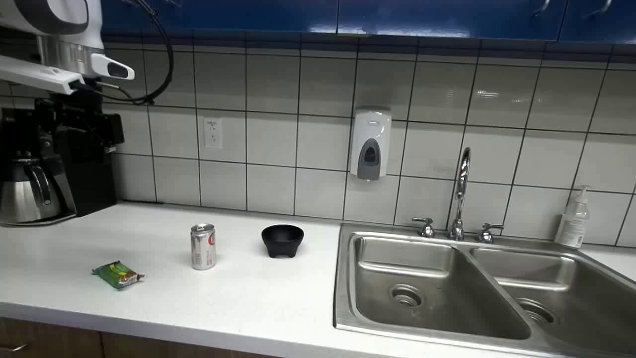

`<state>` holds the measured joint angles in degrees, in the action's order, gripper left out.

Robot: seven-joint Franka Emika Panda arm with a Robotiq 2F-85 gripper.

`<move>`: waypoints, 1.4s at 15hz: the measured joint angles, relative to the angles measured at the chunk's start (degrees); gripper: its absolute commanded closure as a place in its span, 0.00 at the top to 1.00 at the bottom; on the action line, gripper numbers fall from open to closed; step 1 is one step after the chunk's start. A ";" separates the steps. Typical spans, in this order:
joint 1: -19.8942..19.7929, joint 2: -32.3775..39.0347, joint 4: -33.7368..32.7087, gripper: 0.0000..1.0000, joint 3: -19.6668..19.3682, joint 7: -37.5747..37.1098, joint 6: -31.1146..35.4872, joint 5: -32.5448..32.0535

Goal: Put the green packet in the black bowl

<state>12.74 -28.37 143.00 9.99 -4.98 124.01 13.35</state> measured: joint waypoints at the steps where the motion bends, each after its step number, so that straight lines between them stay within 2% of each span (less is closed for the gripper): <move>1: 0.00 0.00 0.00 1.00 0.00 0.00 0.00 0.00; 21: 0.06 1.96 1.64 1.00 0.16 0.10 0.04 -0.17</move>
<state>12.80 -26.40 144.65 10.15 -4.88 124.05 13.18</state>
